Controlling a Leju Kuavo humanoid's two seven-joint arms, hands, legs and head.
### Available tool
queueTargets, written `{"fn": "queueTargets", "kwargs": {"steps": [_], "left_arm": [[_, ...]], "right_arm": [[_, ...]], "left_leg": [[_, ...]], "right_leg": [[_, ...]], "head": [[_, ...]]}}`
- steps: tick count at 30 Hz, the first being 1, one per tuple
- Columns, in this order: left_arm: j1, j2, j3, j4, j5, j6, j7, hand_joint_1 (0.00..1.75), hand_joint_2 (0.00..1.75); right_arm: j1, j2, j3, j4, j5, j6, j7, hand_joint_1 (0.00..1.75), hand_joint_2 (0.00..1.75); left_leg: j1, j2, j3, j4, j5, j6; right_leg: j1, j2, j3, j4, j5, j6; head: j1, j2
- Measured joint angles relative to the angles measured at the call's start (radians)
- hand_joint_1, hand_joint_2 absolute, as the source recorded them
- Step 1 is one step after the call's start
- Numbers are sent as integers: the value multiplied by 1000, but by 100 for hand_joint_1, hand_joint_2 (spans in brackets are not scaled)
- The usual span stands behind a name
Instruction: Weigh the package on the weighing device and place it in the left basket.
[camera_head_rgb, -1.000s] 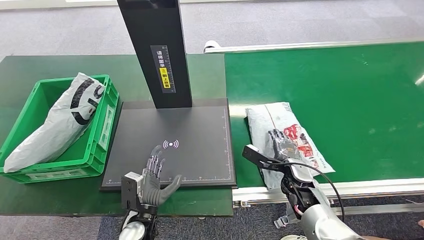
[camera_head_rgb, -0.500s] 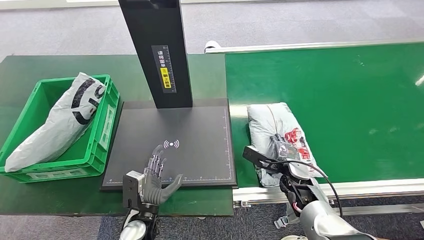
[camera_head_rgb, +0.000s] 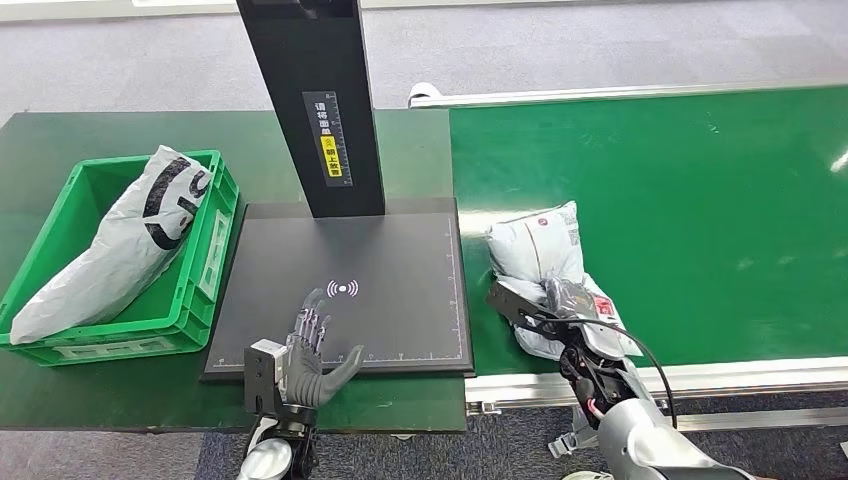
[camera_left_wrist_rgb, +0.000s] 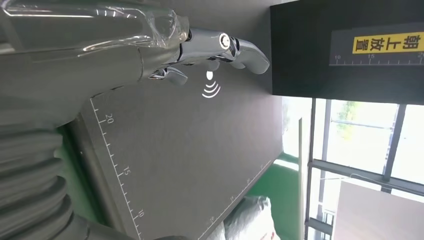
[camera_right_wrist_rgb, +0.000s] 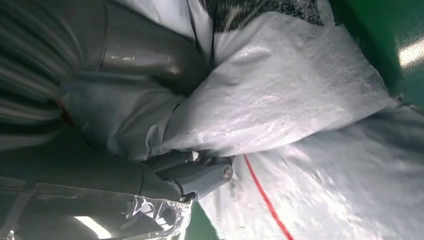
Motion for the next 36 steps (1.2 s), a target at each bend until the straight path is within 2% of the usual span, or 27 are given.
{"fn": "queueTargets", "kwargs": {"steps": [5, 8, 10, 15, 20, 23, 27, 29, 32, 36], "left_arm": [[1, 2, 4, -8, -3, 23, 0, 0, 175], [8, 8, 18, -39, -26, 42, -2, 0, 175], [15, 13, 33, -77, -54, 51, -4, 0, 175], [20, 28, 75, -167, -120, 49, 2, 0, 175], [15, 37, 93, -219, -170, 45, -15, 0, 175], [9, 42, 103, -244, -179, 46, -19, 0, 175], [4, 48, 109, -266, -185, 59, -29, 0, 175], [-5, 52, 117, -274, -185, 71, -37, 0, 175], [-34, 63, 138, -278, -179, 85, -44, 0, 175], [-69, 82, 172, -278, -172, 99, -47, 0, 175]], "right_arm": [[21, 19, -37, -19, -64, -72, -65, 175, 175], [81, 42, -57, -117, -137, -110, -124, 175, 175], [161, 58, -61, -268, -200, -111, -129, 175, 175], [382, 71, -62, -691, -290, -98, -71, 175, 175], [549, 72, -68, -984, -299, -148, -79, 175, 175], [616, 72, -70, -1114, -299, -152, -85, 175, 175], [642, 69, -67, -1205, -325, -138, -121, 175, 175], [631, 63, -54, -1231, -425, -64, -171, 175, 175], [577, 52, -17, -1229, -584, 100, -236, 175, 175], [489, 49, 45, -1184, -628, 167, -268, 175, 175]], "left_leg": [[0, -1, -1, 0, 0, 0], [0, -2, -2, 0, 0, 0], [0, -3, -3, 0, 0, 0], [0, -6, -6, 0, -1, 0], [0, -7, -7, 0, -1, 0], [0, -4, -6, 0, -1, 0], [0, -4, -6, 0, -1, 0], [0, -3, -6, 0, -1, 0], [0, -2, -5, 0, 0, 0], [0, -2, -4, 0, 1, 0]], "right_leg": [[0, 0, -1, 0, 0, 0], [0, 0, -2, 0, 0, 0], [0, -2, -2, 0, -1, 0], [0, -5, -4, 0, -3, 0], [0, -5, -4, 0, -3, 0], [0, -4, -5, 0, -3, 0], [0, -4, -4, 0, -3, 0], [0, -3, -4, 0, -2, -1], [0, -2, -4, 1, -2, -1], [1, -3, -4, 1, -2, -1]], "head": [[0, 0], [0, 0], [0, 0], [0, 0], [0, 0], [0, 0], [0, 0], [0, 0], [0, 0], [0, 0]]}}
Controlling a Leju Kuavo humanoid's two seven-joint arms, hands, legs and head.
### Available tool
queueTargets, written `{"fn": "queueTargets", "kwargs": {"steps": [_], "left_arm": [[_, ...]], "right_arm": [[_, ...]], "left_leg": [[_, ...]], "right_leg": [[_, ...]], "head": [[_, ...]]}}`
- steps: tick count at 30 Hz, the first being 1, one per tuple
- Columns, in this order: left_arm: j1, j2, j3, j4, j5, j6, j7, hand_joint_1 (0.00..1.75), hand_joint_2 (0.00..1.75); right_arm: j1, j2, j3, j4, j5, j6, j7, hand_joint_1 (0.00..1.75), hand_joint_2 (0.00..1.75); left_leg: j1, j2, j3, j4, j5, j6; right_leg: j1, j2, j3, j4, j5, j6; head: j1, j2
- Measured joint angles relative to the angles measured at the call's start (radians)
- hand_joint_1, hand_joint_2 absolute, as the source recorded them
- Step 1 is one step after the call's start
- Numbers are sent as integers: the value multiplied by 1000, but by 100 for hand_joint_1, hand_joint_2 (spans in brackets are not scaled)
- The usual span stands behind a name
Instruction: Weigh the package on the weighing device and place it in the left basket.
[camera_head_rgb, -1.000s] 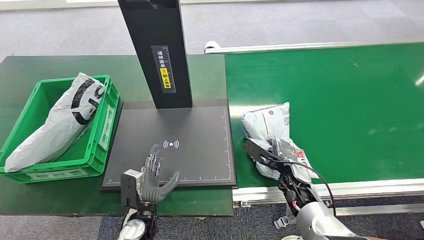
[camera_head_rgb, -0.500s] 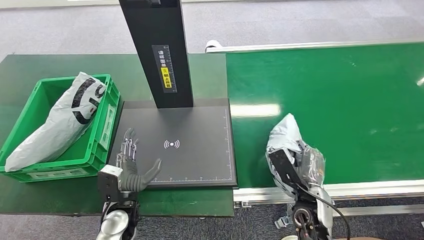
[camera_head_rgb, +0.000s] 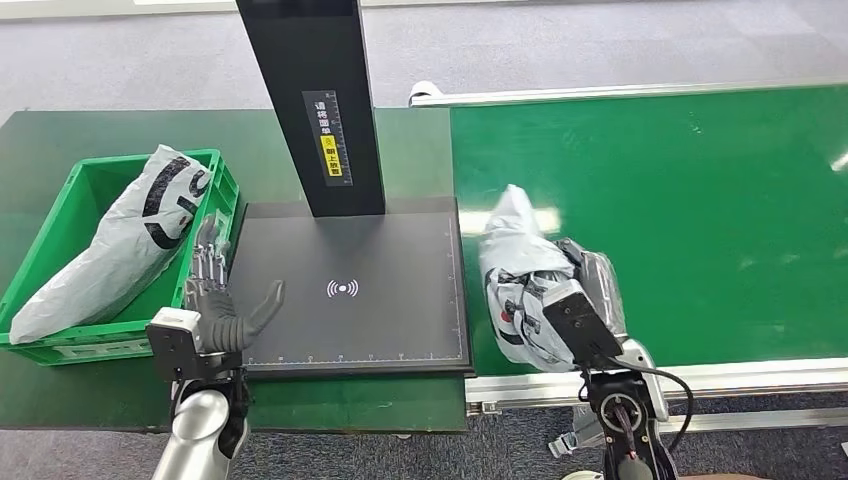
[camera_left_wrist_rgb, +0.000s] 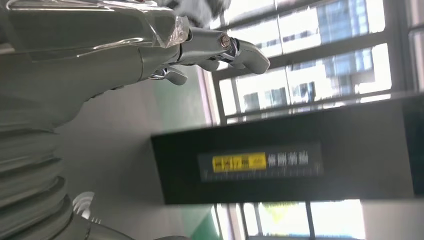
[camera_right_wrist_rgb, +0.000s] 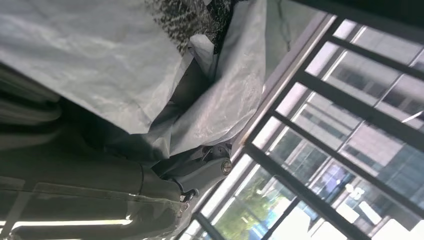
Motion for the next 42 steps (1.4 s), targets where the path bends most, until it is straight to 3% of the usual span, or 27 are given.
{"fn": "queueTargets", "kwargs": {"steps": [10, 27, 35, 42], "left_arm": [[-27, 32, 67, -20, 8, 36, -14, 0, 175], [-28, 45, 87, -25, 8, 41, -14, 0, 175], [-46, 43, 120, -36, 9, 60, -12, 0, 175], [-50, 38, 146, -49, -2, 66, 4, 0, 175]], "right_arm": [[-166, 15, 120, 142, -53, 54, -4, 175, 175], [-194, 19, 154, 204, -64, 64, -4, 175, 175], [-276, 87, 230, 353, -73, 85, 0, 175, 175], [-374, 146, 274, 572, -63, 29, 26, 175, 175]], "left_leg": [[0, 0, -1, 0, 0, 0], [0, -1, -1, 0, 0, 0], [1, 0, -1, 0, 0, 0], [1, 0, -1, 0, 0, 0]], "right_leg": [[0, 0, -1, 0, 0, 0], [0, 0, -1, 0, 0, 0], [1, 0, -1, 0, 0, 0], [1, 0, -1, 0, 0, 0]], "head": [[0, 0], [0, 0], [0, 0], [0, 0]]}}
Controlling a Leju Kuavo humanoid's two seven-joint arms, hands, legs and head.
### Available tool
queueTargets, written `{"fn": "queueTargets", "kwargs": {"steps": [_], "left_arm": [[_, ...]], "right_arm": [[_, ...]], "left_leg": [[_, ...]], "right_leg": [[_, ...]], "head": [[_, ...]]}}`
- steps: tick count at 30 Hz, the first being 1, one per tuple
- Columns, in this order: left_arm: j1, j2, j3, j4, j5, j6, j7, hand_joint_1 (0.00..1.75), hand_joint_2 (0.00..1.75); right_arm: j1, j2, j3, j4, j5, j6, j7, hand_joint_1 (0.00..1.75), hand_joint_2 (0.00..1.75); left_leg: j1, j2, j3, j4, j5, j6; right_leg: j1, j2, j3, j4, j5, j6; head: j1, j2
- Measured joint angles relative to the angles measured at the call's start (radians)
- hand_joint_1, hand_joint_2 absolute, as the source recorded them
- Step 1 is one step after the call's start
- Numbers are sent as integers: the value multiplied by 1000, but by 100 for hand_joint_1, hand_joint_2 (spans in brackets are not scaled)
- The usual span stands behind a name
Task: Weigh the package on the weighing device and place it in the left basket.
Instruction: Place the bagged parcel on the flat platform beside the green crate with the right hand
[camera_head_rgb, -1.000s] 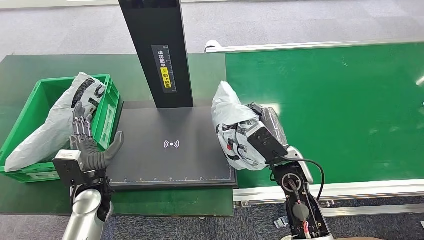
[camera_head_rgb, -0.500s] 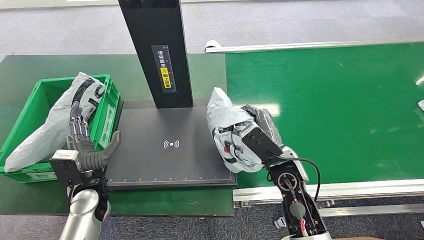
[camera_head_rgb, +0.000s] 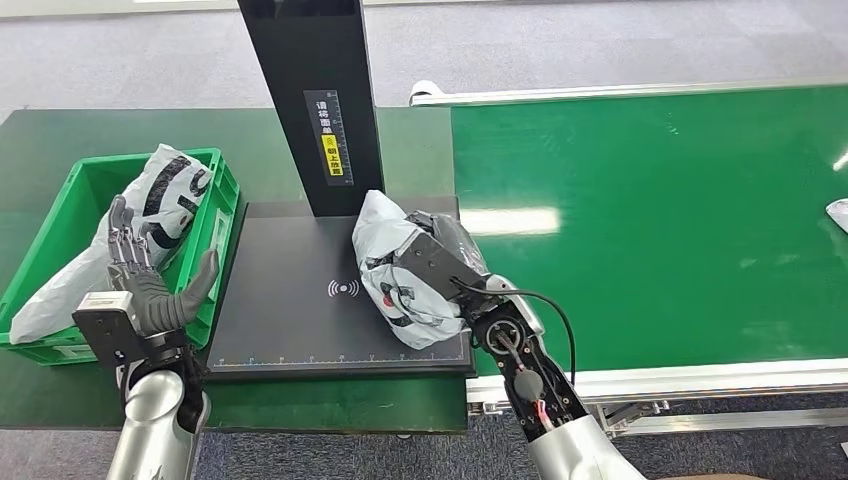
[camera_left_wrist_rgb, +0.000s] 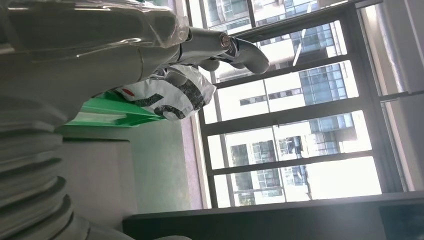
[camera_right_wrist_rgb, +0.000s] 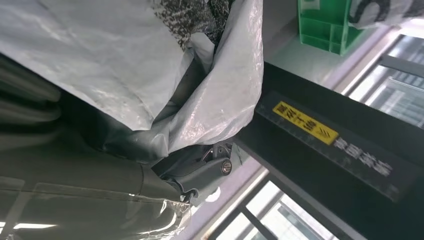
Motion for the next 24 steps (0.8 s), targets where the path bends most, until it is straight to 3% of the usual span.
{"fn": "queueTargets", "kwargs": {"steps": [5, 9, 24], "left_arm": [[-3, -4, 15, 0, -7, 0, 8, 0, 175], [-3, -6, 22, 0, -9, 0, 9, 0, 175], [13, -11, 35, 0, -11, -7, 9, 0, 175]], "right_arm": [[-46, 23, 6, 129, -3, -6, -2, 175, 175], [-65, 35, 8, 191, -4, -12, -11, 0, 175], [-72, 39, 6, 253, -6, -41, -19, 0, 175]], "left_leg": [[0, 0, 0, 0, 0, 0], [0, 0, 0, 0, 0, 0], [0, 0, 0, 0, 0, 0]], "right_leg": [[0, 0, 0, 0, 0, 0], [0, 0, 0, 0, 0, 0], [0, 0, 0, 0, 0, 0]], "head": [[0, 0], [0, 0], [0, 0]]}}
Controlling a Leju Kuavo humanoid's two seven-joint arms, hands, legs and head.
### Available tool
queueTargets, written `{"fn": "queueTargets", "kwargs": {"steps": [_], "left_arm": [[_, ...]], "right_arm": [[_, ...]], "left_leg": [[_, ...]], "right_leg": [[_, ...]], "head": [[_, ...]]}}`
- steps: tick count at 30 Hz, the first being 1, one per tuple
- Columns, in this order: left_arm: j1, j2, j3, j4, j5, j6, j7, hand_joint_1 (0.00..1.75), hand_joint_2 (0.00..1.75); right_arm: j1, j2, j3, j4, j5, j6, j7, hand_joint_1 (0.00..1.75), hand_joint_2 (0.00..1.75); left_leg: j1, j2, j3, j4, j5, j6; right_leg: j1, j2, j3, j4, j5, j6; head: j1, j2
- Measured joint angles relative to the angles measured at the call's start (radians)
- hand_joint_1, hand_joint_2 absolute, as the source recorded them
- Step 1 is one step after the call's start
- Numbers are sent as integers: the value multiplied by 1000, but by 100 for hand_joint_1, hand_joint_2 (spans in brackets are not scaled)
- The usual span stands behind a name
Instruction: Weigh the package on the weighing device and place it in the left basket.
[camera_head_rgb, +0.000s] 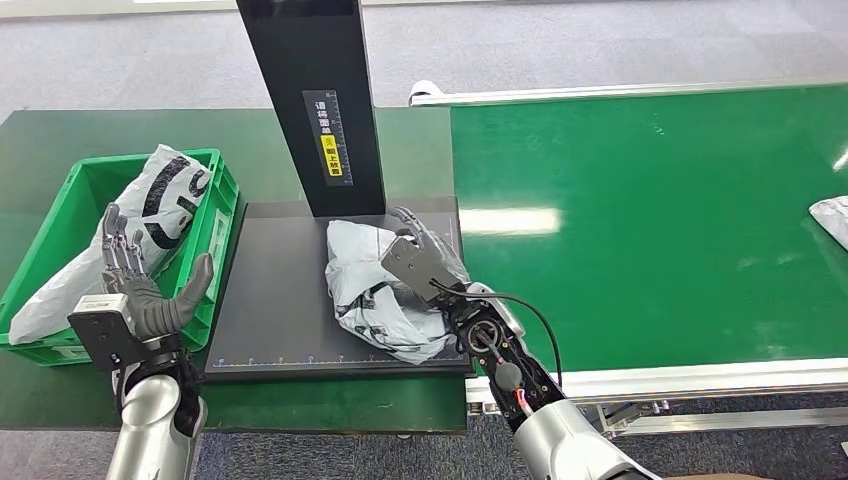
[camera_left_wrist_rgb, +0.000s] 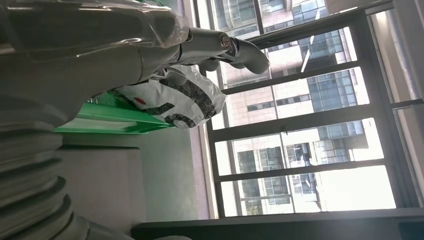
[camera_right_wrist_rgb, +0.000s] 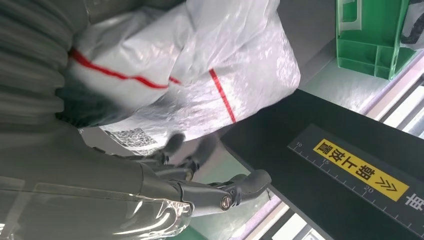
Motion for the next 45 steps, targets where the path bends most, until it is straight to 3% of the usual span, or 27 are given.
{"fn": "queueTargets", "kwargs": {"steps": [7, 13, 18, 25, 30, 45], "left_arm": [[0, -5, 1, 0, -11, -16, 0, 0, 175], [6, -11, -26, 4, -84, -69, -2, 0, 175], [10, -8, -107, 11, -165, -132, -4, 0, 175], [-4, 29, -267, 28, -304, -312, 20, 0, 175], [-46, 42, -351, 98, -366, -313, 23, 0, 175], [-193, 46, -499, 425, -381, -417, -3, 0, 175]], "right_arm": [[11, 0, -5, -16, -26, 46, -32, 0, 175], [66, -4, -7, -176, -140, 141, -88, 0, 175], [130, -24, -7, -360, -213, 172, -105, 0, 175], [216, -76, -7, -582, -259, 170, -125, 0, 175], [258, -108, -11, -666, -279, 159, -122, 0, 175], [390, -146, -77, -714, -314, 130, -136, 0, 175]], "left_leg": [[0, 0, 0, 0, 0, 0], [0, 0, 0, 0, 0, 0], [0, 0, 0, 0, 0, 0], [0, 0, 0, 0, 0, 0], [0, 1, 0, 0, 0, 0], [0, 0, 1, 0, 0, 0]], "right_leg": [[0, 0, 0, 0, 0, 0], [0, 0, -1, 0, 0, 0], [0, 0, 0, 0, 0, 0], [0, 0, -1, 0, 0, 0], [0, 1, 0, 0, 0, 0], [0, 1, 0, 0, 0, 0]], "head": [[0, 0], [0, 0], [0, 0], [0, 0], [0, 0], [0, 0]]}}
